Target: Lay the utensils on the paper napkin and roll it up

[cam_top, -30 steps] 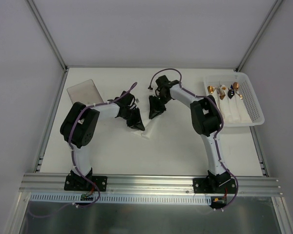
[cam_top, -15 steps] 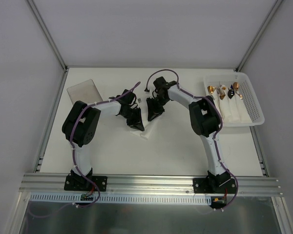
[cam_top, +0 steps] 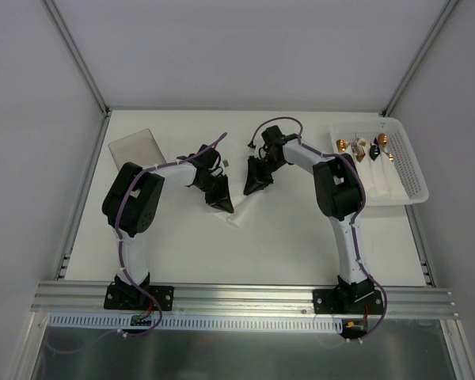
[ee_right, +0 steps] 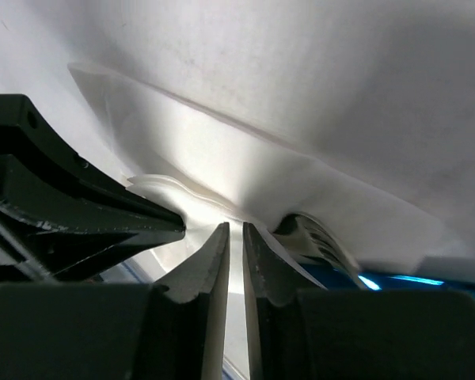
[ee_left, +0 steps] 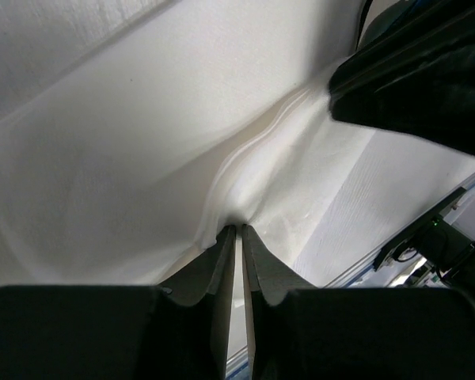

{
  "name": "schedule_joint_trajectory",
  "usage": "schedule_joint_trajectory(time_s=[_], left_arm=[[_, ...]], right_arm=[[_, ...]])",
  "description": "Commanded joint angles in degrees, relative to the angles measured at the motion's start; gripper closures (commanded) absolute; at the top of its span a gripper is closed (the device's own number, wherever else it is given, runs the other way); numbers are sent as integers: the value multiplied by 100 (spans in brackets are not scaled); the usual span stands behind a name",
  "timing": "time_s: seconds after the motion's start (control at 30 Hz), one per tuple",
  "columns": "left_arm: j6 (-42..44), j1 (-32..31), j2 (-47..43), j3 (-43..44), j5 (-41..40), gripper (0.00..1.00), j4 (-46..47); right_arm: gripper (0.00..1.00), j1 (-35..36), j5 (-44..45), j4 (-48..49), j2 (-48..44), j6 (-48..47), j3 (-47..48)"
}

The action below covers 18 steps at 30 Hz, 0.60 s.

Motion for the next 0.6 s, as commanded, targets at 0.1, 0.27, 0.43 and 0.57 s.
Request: schedule_joint_trajectory(time_s=[0.1, 0.27, 0.43, 0.57], left_arm=[[247, 64, 434, 87, -630, 89, -442], [344, 90, 434, 237, -647, 88, -442], [256, 108, 487, 211, -629, 88, -442], [54, 108, 557, 176, -612, 89, -434]], right_arm=[[84, -297, -296, 429, -549, 632, -141], [85, -235, -278, 306, -452, 473, -176], [84, -252, -383, 324, -618, 508, -334], [84, -323, -919, 1049, -873, 1192, -966]])
